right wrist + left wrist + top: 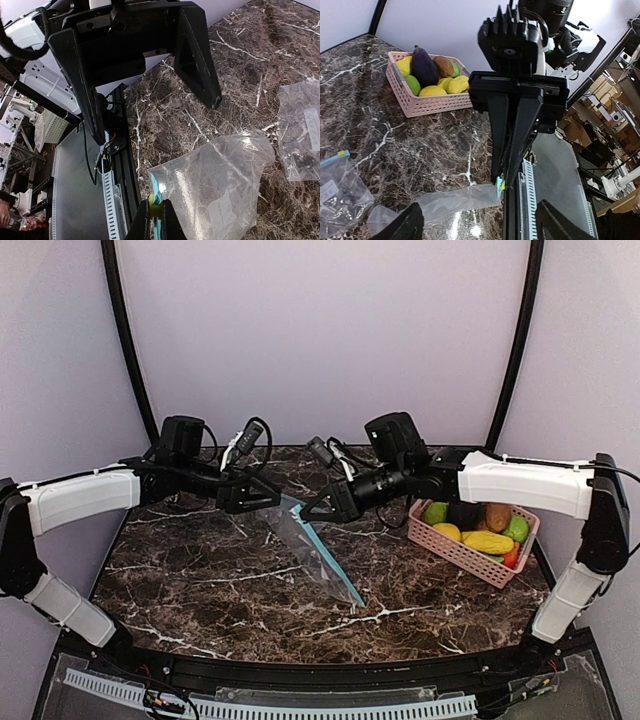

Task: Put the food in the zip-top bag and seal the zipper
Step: Hold the zipper food storage bag.

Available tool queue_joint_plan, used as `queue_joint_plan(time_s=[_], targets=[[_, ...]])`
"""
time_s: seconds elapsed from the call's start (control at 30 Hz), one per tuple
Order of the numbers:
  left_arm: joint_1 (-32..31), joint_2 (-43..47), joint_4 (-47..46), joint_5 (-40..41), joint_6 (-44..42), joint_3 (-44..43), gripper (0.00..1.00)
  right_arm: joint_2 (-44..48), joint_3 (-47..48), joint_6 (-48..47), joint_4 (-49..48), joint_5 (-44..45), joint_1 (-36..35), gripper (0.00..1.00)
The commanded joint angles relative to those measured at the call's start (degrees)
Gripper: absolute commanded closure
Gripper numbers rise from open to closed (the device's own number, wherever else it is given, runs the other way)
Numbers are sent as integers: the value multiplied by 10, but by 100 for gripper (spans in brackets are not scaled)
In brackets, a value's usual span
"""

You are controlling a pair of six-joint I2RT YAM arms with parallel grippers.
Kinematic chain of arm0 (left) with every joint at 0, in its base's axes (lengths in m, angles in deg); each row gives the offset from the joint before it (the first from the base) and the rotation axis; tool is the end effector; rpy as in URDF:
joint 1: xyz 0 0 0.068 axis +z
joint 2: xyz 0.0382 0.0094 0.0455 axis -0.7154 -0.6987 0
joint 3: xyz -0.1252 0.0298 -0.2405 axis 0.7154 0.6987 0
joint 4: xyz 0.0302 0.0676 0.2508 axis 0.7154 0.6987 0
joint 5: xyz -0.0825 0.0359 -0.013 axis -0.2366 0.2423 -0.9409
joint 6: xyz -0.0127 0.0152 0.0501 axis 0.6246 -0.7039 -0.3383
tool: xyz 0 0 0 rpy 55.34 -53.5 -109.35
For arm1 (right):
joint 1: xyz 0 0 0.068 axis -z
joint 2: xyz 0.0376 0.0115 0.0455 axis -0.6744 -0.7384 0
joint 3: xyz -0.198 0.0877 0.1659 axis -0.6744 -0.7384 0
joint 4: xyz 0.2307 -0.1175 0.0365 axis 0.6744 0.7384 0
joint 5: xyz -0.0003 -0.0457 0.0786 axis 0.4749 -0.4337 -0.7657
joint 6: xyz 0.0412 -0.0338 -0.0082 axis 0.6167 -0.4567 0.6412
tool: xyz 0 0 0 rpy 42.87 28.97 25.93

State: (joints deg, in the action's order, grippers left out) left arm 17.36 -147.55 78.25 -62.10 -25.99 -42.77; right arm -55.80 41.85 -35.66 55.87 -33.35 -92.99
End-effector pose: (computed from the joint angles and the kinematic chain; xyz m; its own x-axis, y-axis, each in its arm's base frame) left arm 0.2645 -0.1773 0.3015 -0.4420 0.1752 -0.8797 0.8970 0.0893 -0.4329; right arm 0.2253 0.3085 0.3011 -0.6068 -0.3338 -0.7214 -0.7939 0.2097 0.5707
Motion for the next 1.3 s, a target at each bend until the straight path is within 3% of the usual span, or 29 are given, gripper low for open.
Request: queue_joint_plan(time_s=[0.0, 0.07, 0.27, 0.57, 1.07, 1.27], targets=[[-24, 10, -80, -46, 45, 17, 29, -13, 27, 6, -6, -45, -6, 100], [-28, 5, -79, -47, 49, 17, 40, -12, 28, 6, -6, -44, -6, 100], [-39, -7, -72, -51, 45, 14, 57, -3, 16, 10, -11, -35, -6, 100], [-53, -26, -47, -36, 31, 9, 61, -2, 13, 12, -19, -41, -8, 100], [-56, -38, -37, -34, 28, 2, 97, -8, 11, 15, -21, -44, -8, 100], [-57, -33, -37, -31, 24, 3, 99, -6, 9, 16, -18, -23, -8, 100]])
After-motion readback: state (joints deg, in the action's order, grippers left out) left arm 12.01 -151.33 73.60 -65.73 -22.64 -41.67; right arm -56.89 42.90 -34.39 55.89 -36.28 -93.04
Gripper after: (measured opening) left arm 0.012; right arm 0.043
